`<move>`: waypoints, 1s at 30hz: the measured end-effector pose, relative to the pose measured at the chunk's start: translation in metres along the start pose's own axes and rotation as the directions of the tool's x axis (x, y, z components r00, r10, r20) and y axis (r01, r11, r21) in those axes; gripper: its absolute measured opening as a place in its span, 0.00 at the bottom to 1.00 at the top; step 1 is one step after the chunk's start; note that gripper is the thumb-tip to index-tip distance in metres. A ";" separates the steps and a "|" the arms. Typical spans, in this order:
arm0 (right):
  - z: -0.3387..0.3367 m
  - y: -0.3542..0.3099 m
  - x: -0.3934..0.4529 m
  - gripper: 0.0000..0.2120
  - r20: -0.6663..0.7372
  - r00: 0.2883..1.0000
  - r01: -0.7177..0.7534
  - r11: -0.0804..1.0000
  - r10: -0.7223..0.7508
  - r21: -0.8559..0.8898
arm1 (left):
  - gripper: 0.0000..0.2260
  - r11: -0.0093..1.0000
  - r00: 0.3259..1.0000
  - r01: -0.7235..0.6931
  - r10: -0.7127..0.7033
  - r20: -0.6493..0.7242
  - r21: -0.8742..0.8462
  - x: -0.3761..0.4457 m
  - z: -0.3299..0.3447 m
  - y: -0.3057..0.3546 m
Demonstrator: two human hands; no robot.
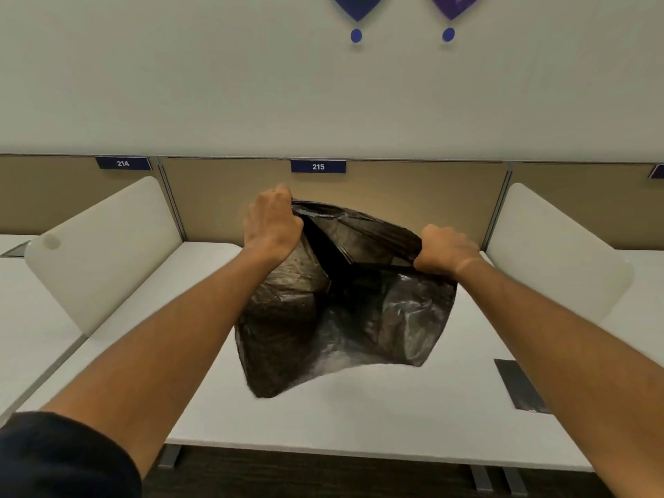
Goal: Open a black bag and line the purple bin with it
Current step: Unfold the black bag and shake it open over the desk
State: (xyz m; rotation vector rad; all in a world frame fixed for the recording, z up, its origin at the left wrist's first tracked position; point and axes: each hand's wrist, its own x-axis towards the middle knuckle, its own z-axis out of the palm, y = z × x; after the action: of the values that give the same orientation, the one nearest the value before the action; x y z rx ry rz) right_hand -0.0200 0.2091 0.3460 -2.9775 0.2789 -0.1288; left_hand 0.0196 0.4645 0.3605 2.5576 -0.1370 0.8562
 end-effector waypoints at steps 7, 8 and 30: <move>0.004 0.002 0.003 0.09 -0.101 0.980 -0.152 0.970 0.174 0.192 | 0.09 0.995 0.994 0.101 -0.101 -0.043 0.000 0.008 -0.024 -0.022; 0.004 0.003 0.003 0.09 -0.116 0.975 -0.165 0.964 0.192 0.208 | 0.10 0.992 0.991 0.126 -0.125 -0.049 0.003 0.009 -0.028 -0.025; 0.012 -0.064 -0.015 0.14 0.066 0.986 -0.136 0.496 0.155 0.858 | 0.07 0.886 0.912 0.409 -0.395 0.107 -0.218 -0.011 -0.054 -0.093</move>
State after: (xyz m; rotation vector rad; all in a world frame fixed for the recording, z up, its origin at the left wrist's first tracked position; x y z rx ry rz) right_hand -0.0224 0.2762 0.3434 -1.9180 0.3381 -0.2043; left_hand 0.0019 0.5717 0.3578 2.2687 0.2555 0.5649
